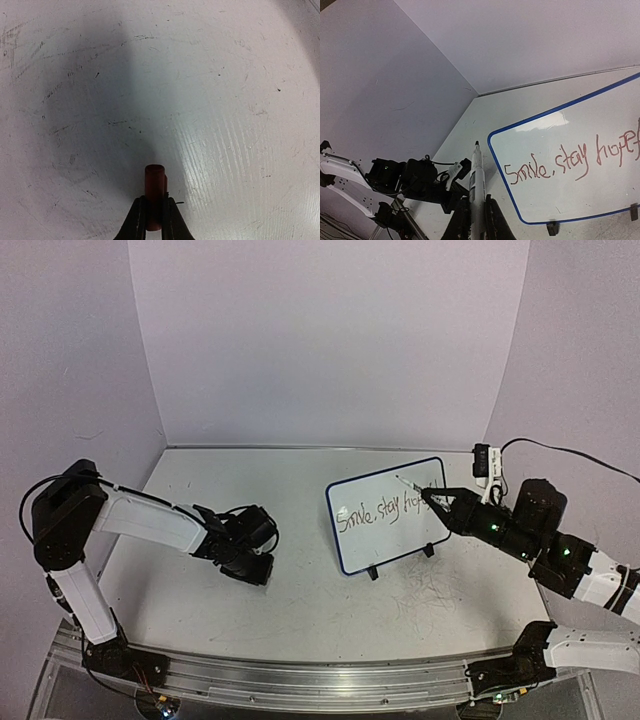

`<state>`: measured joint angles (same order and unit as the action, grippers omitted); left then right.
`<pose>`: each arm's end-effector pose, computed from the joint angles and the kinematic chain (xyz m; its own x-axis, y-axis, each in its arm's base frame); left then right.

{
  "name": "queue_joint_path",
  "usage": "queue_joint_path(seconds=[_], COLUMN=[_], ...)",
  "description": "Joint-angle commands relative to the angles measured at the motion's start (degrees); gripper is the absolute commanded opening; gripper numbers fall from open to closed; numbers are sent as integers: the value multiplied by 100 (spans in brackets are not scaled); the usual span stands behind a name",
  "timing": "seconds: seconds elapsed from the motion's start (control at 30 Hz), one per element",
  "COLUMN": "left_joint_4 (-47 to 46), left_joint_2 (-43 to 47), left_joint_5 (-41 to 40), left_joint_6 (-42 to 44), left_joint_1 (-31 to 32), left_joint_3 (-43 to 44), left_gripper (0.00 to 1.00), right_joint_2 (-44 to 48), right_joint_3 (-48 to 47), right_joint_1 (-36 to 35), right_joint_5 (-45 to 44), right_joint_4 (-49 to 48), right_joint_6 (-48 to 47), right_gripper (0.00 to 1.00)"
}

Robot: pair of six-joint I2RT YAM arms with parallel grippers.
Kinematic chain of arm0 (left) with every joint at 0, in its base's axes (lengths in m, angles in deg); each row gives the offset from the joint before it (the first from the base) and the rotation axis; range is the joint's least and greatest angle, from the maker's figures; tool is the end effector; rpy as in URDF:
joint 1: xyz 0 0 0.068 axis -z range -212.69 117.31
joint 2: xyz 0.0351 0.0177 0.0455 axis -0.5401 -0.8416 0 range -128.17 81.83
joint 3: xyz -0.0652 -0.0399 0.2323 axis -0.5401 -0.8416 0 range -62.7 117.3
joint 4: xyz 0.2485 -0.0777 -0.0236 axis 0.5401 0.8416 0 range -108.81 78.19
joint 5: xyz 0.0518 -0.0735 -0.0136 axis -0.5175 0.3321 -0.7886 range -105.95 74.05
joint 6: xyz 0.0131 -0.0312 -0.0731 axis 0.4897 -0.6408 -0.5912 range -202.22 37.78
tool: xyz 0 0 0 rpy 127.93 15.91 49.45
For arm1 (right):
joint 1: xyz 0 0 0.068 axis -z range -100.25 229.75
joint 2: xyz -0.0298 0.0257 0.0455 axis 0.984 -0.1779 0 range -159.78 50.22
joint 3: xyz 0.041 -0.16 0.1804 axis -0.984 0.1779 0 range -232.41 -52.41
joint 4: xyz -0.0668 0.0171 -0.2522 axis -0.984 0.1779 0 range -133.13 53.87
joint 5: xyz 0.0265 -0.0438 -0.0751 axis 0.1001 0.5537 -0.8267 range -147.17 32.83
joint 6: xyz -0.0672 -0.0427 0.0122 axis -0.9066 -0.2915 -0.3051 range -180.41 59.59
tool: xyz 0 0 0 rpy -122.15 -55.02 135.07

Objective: Write a sentence on the whiteboard
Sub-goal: Pick up the pen cap from the center of the board, then insert the whiteboard marker without the cap into the pen cap.

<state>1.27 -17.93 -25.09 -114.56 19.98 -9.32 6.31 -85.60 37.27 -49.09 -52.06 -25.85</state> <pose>0.2084 -0.2551 0.0779 -0.8691 0.2687 -0.4153 0.3334 0.9384 -0.0905 0.1746 0.1732 0.2852 -0.4570 0.3430 -0.8206 -0.6230 0.5351 0.5706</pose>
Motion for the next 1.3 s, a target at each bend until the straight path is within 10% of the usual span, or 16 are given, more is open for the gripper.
queue_joint_path(seconds=[0.0,0.7,1.27], left_joint_4=[127,-1473,-1661], left_joint_2=[403,3688,3834], left_joint_5=[-149,1149,1620], left_joint_6=[443,5124,5818], left_joint_1=[15,82,180], left_joint_3=[-30,-117,-1004], left_gripper=[0,0,0], right_joint_2=[51,-1279,-3607], right_joint_3=[-144,-1458,-2848], right_joint_1=[-34,-74,-805], right_joint_5=[-148,1348,2764], right_joint_4=[-40,716,607], right_joint_6=[36,-725,-1225], right_gripper=[0,0,0])
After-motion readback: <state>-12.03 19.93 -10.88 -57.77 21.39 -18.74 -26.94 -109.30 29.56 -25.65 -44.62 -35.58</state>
